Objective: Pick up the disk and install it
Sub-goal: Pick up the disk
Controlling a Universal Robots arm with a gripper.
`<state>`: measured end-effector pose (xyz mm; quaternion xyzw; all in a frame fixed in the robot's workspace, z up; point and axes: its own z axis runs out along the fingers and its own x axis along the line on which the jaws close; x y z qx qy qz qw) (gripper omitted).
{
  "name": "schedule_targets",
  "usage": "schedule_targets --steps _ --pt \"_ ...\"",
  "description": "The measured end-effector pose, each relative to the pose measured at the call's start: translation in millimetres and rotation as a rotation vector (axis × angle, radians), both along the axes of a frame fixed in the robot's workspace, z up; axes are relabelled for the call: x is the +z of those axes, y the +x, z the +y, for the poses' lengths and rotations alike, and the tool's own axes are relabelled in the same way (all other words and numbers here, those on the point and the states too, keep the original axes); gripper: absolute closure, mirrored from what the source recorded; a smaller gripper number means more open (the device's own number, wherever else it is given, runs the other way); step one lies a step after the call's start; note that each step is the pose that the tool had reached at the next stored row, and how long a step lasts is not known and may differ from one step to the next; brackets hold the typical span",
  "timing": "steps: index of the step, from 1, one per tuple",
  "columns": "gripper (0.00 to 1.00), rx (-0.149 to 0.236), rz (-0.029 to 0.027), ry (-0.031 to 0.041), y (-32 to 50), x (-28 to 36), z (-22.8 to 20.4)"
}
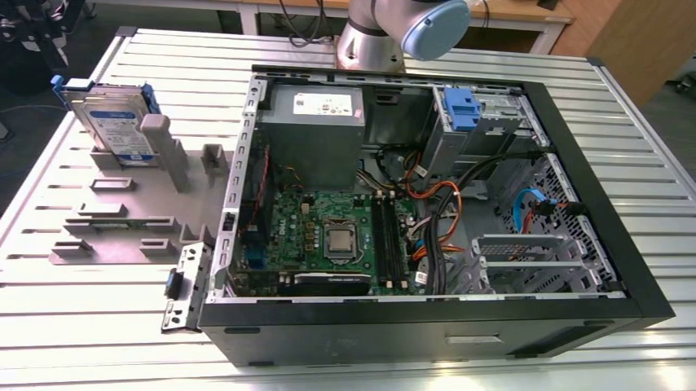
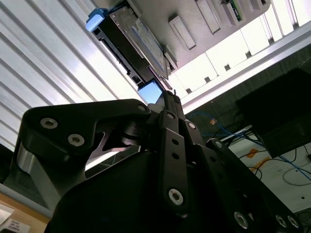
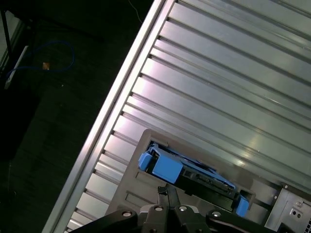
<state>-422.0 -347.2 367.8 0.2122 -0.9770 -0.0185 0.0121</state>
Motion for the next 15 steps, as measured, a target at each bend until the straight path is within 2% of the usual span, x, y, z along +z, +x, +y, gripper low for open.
schedule_targets --steps 9,15 --pt "0.89 0.003 0.0 0.0001 0.0 0.0 0.0" --pt "0.89 0.025 0.0 0.0 0.0 0.0 0.0"
